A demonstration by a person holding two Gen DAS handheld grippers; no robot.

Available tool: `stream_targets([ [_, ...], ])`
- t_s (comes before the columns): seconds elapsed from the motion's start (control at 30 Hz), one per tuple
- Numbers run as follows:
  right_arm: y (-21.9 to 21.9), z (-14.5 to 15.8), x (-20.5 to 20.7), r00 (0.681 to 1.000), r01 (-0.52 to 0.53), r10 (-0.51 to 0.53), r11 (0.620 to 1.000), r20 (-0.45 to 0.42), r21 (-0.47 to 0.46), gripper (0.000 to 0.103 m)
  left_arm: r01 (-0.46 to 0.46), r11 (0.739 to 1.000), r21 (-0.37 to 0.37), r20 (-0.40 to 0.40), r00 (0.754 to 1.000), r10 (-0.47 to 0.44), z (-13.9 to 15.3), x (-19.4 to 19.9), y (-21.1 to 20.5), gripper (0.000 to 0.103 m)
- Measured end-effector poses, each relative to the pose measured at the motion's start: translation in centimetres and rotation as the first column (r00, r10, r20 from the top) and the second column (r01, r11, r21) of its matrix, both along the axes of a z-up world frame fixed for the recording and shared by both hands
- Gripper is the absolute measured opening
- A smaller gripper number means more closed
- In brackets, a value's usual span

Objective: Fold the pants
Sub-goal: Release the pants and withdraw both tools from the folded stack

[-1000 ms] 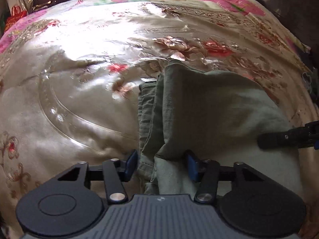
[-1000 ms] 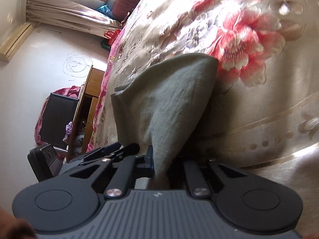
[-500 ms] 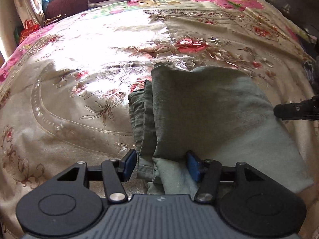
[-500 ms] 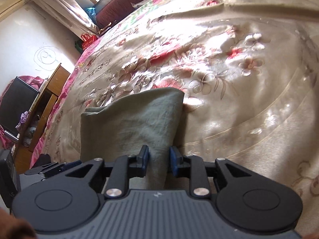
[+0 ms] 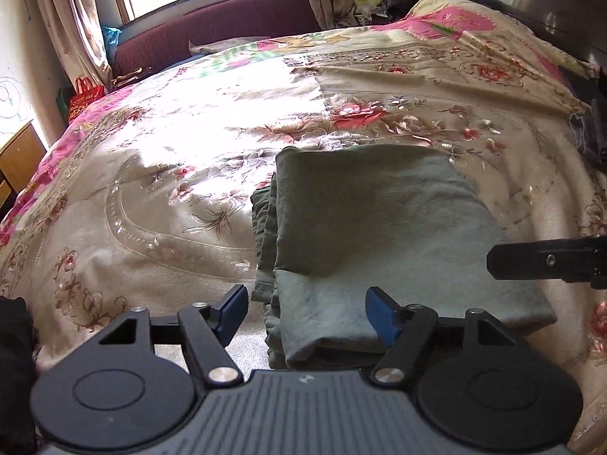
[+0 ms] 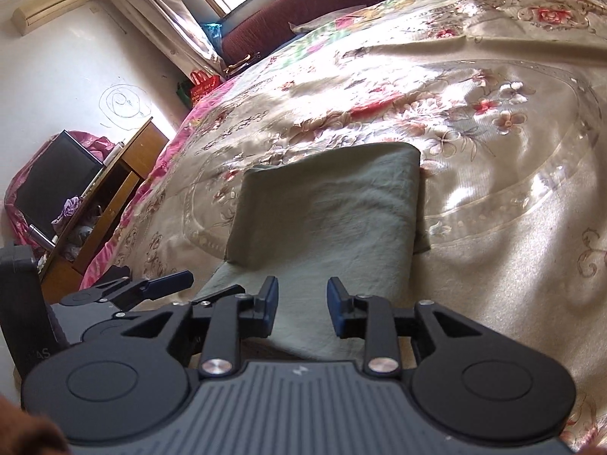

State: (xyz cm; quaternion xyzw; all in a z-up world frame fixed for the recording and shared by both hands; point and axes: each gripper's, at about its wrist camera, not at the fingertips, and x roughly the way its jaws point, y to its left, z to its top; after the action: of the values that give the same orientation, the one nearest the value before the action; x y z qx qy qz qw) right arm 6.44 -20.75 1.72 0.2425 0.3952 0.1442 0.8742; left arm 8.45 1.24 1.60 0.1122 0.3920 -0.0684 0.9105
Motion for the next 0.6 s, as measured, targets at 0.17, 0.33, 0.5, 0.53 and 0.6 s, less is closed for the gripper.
stream_targets([
  [0.17, 0.8, 0.5, -1.2, 1.000, -0.007, 0.007, 1.000, 0.012, -0.014, 0.031, -0.019, 0.999, -0.034, 0.014, 1.000, 0.019, 0.2, -1.3, -0.1, 0.089],
  [0.33, 1.3, 0.4, -2.1, 1.000, -0.013, 0.013, 1.000, 0.006, -0.019, 0.031, -0.042, 0.999, -0.014, 0.034, 0.999, 0.043, 0.0, -2.4, -0.4, 0.097],
  [0.5, 1.6, -0.1, -3.1, 1.000, -0.006, 0.006, 0.999, 0.001, -0.032, 0.032, -0.057, 0.998, -0.029, 0.044, 0.997, 0.058, -0.4, -3.4, -0.5, 0.103],
  [0.53, 1.7, -0.2, -3.2, 1.000, -0.004, 0.004, 0.999, -0.001, -0.034, 0.032, -0.057, 0.998, -0.033, 0.041, 0.997, 0.059, -0.5, -3.5, -0.5, 0.103],
  [0.6, 1.7, -0.5, -3.5, 1.000, -0.002, 0.002, 0.999, -0.011, -0.033, 0.032, -0.059, 0.998, -0.030, 0.033, 0.998, 0.060, -0.8, -3.7, -0.6, 0.103],
])
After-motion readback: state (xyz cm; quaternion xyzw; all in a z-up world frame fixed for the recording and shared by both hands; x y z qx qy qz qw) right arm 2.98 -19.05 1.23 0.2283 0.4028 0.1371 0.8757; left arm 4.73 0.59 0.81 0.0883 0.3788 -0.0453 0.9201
